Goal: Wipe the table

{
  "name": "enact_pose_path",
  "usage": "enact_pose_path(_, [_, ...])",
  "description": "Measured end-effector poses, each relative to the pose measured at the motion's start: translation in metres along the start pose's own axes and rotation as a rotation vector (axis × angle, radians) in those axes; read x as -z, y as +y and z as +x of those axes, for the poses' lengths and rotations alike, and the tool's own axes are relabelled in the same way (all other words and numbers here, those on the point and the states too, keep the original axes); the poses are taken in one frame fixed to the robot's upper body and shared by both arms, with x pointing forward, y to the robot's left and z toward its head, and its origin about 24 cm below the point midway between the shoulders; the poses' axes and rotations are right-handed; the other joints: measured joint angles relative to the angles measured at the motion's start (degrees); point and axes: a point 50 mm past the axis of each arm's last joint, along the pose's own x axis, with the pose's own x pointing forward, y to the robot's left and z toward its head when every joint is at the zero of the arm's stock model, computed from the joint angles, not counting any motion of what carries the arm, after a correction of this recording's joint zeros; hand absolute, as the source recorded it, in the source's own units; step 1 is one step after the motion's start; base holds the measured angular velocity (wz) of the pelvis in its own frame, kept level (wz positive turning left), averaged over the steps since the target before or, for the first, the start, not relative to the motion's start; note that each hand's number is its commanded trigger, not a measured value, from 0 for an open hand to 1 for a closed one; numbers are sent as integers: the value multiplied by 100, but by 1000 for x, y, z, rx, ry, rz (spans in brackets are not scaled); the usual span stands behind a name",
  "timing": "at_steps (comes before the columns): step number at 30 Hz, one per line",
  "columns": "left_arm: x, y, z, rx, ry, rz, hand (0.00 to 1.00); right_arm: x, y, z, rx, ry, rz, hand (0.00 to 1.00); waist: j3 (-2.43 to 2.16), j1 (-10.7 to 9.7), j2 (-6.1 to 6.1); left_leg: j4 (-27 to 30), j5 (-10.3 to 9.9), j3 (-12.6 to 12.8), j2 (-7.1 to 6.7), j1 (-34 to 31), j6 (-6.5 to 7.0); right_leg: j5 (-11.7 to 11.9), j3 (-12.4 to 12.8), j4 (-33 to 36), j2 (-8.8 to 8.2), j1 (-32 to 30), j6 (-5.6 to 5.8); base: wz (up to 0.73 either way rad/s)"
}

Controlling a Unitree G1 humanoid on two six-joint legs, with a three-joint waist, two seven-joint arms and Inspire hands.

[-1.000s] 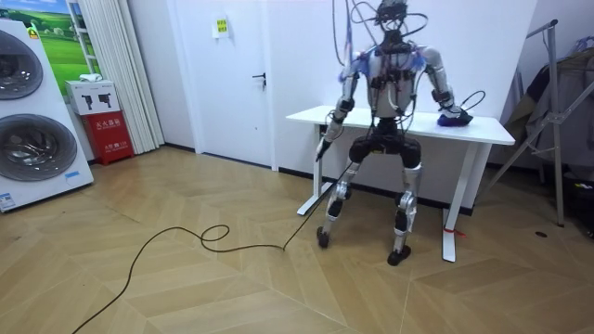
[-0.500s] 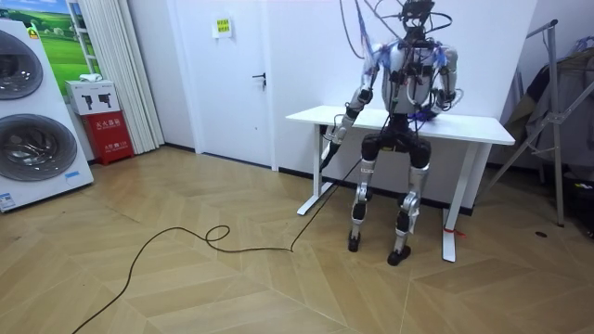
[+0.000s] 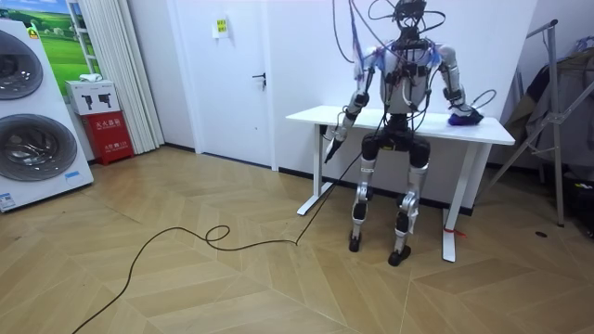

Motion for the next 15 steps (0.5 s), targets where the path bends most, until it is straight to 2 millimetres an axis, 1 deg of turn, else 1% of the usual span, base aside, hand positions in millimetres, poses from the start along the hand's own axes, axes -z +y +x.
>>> enact_pose_path(1, [0,-3,2,14,13,11,0,-33,11,-1,-45,-101,-33,100,4,90,6,13,6,-100,3,-68,-8,36,60,-18,63,-88,-51,-48])
enact_pose_path(2, [-5,-8,4,30,17,25,0,-72,24,-7,-98,-223,-73,100,6,267,3,10,29,-111,31,-121,-22,65,154,-5,119,-203,-100,-40])
enact_pose_path(3, [-7,-10,5,37,14,30,0,-94,28,-9,-123,-289,-87,100,2,339,-6,9,50,-115,47,-175,-24,77,180,1,143,-276,-123,-21])
enact_pose_path(4, [-13,-14,6,52,2,38,0,-139,35,-17,-163,-426,-113,100,36,452,-35,7,96,-144,79,-257,-48,97,192,-10,194,-369,-159,7])
enact_pose_path(5, [-22,-17,7,66,-16,41,0,-173,37,-24,-192,-529,-115,100,130,555,-30,-14,139,-221,79,-269,-73,92,201,-25,227,-421,-177,23])
enact_pose_path(6, [-23,-18,7,70,-17,45,0,-186,38,-27,-204,-569,-115,100,139,668,-26,-32,163,-273,65,-280,-79,86,162,-45,227,-422,-177,47])
enact_pose_path(7, [-21,-18,7,69,-6,47,0,-203,36,-31,-212,-620,-99,100,138,822,-24,-92,223,-418,29,-306,-82,82,31,-125,219,-374,-173,47])
enact_pose_path(8, [-17,-17,7,67,6,48,0,-207,34,-32,-209,-633,-94,100,138,883,-22,-119,230,-475,16,-301,-79,76,-49,-144,205,-340,-164,69])
enact_pose_path(9, [-9,-14,5,59,27,55,0,-210,32,-32,-204,-647,-90,100,134,916,-23,-134,232,-626,-38,-288,-73,50,-189,-182,171,-238,-124,63])
enact_pose_path(10, [6,-11,1,53,68,58,0,-206,33,-31,-205,-640,-92,100,127,916,-46,-172,236,-693,-87,-250,-65,24,-269,-212,135,-156,-81,57])
enact_pose_path(11, [14,-10,-1,51,91,55,0,-201,34,-30,-208,-630,-95,100,122,914,-53,-176,238,-704,-113,-237,-62,13,-265,-217,115,-124,-64,41])
enact_pose_path(12, [26,-10,-5,55,126,58,0,-183,39,-27,-223,-592,-103,100,121,868,-57,-175,235,-743,-153,-202,-54,6,-288,-223,83,-40,-52,41])
enact_pose_path(13, [34,-11,-8,59,147,64,0,-154,48,-25,-245,-538,-136,100,124,748,-57,-170,234,-756,-204,-165,-50,-5,-293,-221,38,42,-33,40])
enact_pose_path(14, [41,-11,-11,63,164,67,0,-139,47,-28,-206,-553,-123,100,121,592,-59,-168,225,-757,-262,-133,-36,-38,-281,-230,-11,93,21,22])
enact_pose_path(15, [43,-11,-12,61,169,61,0,-132,48,-28,-198,-550,-123,100,123,509,-56,-168,220,-756,-280,-99,-27,-43,-277,-245,-27,120,29,-5])
